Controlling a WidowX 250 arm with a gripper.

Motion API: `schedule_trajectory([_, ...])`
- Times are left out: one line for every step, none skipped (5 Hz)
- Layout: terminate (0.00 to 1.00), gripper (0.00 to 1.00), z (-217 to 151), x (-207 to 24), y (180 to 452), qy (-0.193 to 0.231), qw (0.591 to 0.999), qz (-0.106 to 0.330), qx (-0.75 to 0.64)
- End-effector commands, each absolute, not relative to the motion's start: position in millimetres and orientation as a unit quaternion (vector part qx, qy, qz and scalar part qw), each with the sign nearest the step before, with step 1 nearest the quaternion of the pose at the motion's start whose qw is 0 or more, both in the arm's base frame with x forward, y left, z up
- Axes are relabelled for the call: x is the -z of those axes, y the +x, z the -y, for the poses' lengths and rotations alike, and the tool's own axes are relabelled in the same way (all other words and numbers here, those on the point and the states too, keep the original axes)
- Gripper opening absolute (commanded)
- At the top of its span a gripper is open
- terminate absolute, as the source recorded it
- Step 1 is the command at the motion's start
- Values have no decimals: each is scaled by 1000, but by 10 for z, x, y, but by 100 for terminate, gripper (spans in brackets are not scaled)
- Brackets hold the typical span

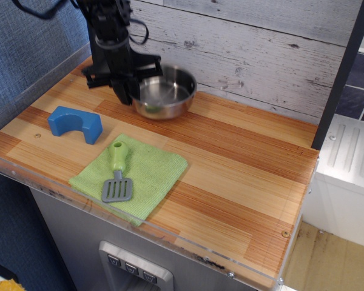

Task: Move the pot to the bottom right of the table

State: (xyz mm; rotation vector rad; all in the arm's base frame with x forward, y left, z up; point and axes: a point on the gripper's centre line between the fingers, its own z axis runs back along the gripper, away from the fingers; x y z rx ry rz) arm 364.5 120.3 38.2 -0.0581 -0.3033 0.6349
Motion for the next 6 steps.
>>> schedule_trajectory([0,0,-1135,-965,3401,-36,936,197,-291])
schedule_trajectory([0,0,-994,-1136,3168,-38,940,206,-270])
schedule_trajectory([0,0,-776,-1228,3011,-50,944,213,-247])
schedule_trajectory([0,0,-439,-1281,2912,-62,951,217,-210])
schedule_trajectory([0,0,-179,-1255,2797,-68,957,212,-186])
schedule_trajectory([0,0,17,-1097,2660,-58,968,193,-148])
